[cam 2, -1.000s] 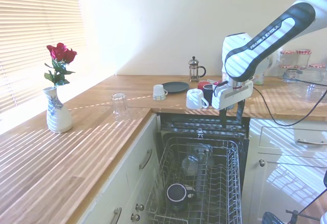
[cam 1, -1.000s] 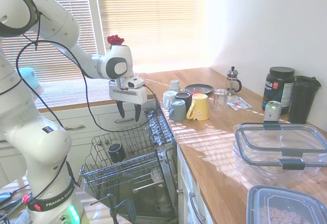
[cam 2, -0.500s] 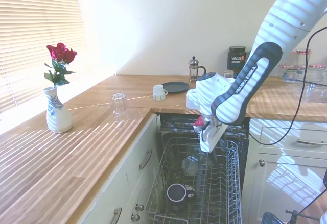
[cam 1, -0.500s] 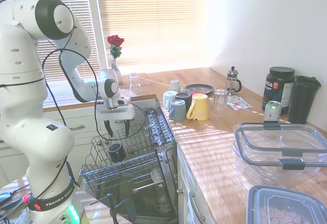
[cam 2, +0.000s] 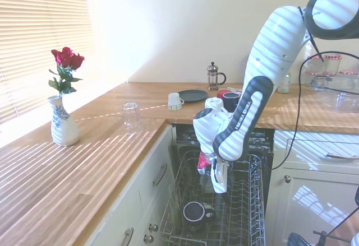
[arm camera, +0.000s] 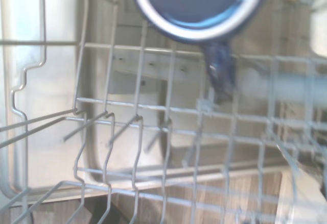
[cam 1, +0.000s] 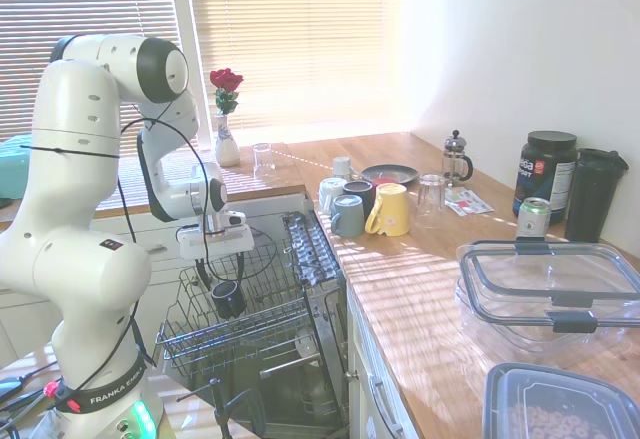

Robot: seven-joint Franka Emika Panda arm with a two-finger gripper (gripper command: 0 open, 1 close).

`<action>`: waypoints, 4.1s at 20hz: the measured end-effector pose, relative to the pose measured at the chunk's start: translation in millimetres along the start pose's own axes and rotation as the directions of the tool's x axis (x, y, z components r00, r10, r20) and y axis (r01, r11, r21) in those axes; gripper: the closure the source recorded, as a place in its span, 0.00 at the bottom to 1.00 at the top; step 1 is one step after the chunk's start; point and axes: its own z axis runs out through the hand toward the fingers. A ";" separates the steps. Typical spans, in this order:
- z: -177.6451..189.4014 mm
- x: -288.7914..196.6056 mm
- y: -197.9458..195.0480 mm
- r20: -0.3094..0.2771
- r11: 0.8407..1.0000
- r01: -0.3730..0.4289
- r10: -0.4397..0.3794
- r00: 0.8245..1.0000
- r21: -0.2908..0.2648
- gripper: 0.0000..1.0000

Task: Unload the mug from the dish rack

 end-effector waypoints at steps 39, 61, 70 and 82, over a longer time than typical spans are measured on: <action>127.1 67.2 -78.2 -0.002 0.989 0.146 -0.146 0.989 -0.025 1.00; 128.2 75.6 -75.6 -0.067 0.995 0.091 -0.093 0.993 -0.034 1.00; 57.6 43.4 -72.5 -0.132 0.997 0.076 -0.079 0.988 -0.026 1.00; -3.0 41.6 -73.3 -0.180 0.998 0.049 -0.053 0.982 -0.026 1.00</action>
